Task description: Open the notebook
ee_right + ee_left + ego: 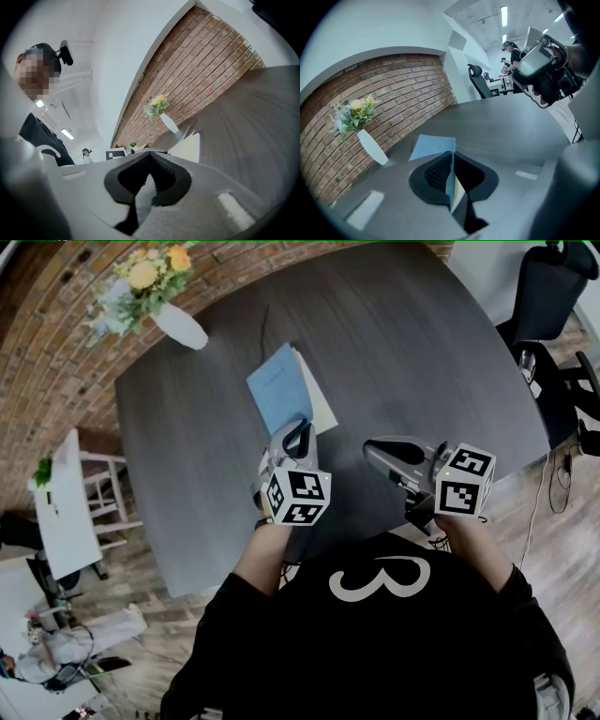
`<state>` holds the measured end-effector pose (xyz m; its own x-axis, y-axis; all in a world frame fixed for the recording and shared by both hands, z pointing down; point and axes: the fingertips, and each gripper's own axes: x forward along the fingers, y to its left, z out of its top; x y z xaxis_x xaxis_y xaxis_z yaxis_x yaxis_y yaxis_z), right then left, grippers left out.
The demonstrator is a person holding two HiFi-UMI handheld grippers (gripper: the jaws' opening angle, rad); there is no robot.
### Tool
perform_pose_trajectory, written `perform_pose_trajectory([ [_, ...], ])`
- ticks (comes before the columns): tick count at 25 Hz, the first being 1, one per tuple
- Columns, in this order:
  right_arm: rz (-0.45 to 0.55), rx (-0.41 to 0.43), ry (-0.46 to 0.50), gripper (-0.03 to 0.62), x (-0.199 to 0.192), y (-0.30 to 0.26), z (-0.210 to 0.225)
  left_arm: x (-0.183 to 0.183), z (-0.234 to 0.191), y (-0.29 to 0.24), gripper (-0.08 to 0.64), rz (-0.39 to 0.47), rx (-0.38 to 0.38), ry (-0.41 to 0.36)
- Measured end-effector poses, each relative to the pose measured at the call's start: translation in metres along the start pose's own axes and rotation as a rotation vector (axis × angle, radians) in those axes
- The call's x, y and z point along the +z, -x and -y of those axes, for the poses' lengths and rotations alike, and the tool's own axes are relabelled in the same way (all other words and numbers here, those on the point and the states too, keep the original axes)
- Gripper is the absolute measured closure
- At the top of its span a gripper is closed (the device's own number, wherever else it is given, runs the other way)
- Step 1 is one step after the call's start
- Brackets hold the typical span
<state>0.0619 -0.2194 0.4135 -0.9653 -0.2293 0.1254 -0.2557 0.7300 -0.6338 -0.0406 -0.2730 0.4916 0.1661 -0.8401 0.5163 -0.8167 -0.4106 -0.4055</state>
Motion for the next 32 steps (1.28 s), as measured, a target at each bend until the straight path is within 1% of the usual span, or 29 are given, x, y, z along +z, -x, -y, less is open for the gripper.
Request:
perform_pose_trajectory([
  [3, -0.002, 0.021, 0.013, 0.591, 0.005, -0.003, -0.009, 0.0, -0.014, 0.013, 0.526, 0.009, 0.045, 0.037],
  [7, -0.004, 0.05, 0.034, 0.591, 0.01, -0.009, -0.02, -0.006, -0.032, 0.033, 0.528, 0.021, 0.105, 0.12],
  [13, -0.021, 0.088, 0.058, 0.591, 0.014, -0.021, -0.033, -0.023, -0.057, 0.059, 0.525, 0.064, 0.177, 0.302],
  [16, -0.034, 0.099, 0.067, 0.591, 0.013, -0.029, -0.039, -0.04, -0.068, 0.07, 0.522, 0.061, 0.199, 0.416],
  [19, -0.045, 0.108, 0.07, 0.591, 0.012, -0.037, -0.045, -0.056, -0.078, 0.078, 0.518, 0.066, 0.195, 0.541],
  [23, -0.056, 0.111, 0.067, 0.591, 0.009, -0.049, -0.052, -0.079, -0.089, 0.085, 0.517, 0.081, 0.159, 0.722],
  [25, -0.059, 0.107, 0.063, 0.591, 0.006, -0.055, -0.055, -0.091, -0.093, 0.088, 0.515, 0.081, 0.144, 0.791],
  [27, -0.063, 0.099, 0.056, 0.591, 0.004, -0.062, -0.057, -0.102, -0.096, 0.089, 0.512, 0.073, 0.13, 0.83],
  [32, -0.061, 0.072, 0.027, 0.591, -0.003, -0.079, -0.06, -0.124, -0.099, 0.085, 0.5, 0.044, 0.077, 0.887],
])
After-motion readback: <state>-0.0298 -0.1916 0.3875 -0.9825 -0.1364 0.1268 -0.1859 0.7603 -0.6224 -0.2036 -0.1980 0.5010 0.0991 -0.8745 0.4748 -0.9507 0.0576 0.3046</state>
